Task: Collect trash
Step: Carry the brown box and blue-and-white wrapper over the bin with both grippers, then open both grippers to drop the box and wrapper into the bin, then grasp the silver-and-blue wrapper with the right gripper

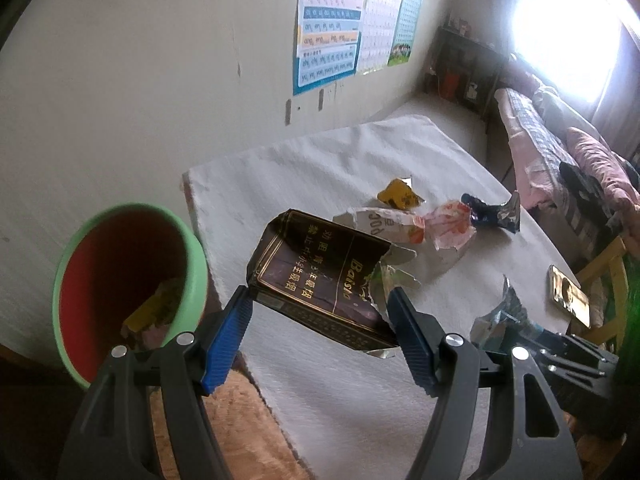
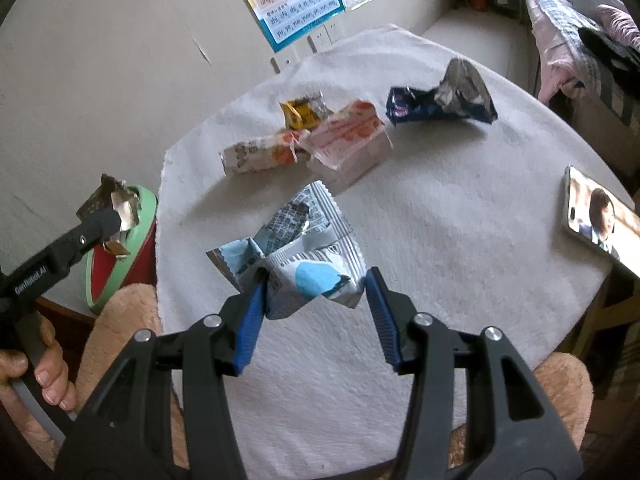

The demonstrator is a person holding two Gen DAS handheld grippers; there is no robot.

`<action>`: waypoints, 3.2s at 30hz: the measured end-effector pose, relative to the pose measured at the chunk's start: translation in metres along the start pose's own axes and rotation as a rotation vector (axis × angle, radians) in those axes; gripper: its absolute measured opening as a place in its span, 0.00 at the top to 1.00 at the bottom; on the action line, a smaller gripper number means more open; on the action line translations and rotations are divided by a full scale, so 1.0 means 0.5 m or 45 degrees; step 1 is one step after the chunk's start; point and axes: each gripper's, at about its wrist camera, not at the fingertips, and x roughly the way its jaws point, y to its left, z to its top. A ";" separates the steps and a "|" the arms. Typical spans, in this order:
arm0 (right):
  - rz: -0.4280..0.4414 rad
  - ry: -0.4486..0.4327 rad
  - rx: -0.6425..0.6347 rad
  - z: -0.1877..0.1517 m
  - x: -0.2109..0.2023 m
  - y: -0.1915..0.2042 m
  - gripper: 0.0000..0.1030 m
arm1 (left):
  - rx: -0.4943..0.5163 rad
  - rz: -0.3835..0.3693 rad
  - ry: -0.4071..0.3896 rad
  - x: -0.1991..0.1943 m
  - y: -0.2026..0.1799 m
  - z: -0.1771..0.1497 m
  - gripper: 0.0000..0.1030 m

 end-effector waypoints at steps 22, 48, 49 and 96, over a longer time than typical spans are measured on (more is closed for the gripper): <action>0.044 -0.024 -0.189 0.039 -0.025 0.161 0.53 | -0.096 0.055 -0.130 -0.064 0.113 -0.008 0.35; 0.207 0.071 -0.446 0.071 0.062 0.422 0.53 | -0.335 0.333 -0.178 -0.102 0.381 -0.039 0.35; 0.209 0.075 -0.453 0.073 0.066 0.432 0.53 | -0.348 0.338 -0.171 -0.100 0.390 -0.043 0.35; 0.058 -0.028 -0.135 0.170 0.114 0.247 0.21 | -0.391 0.381 -0.078 -0.068 0.438 -0.075 0.22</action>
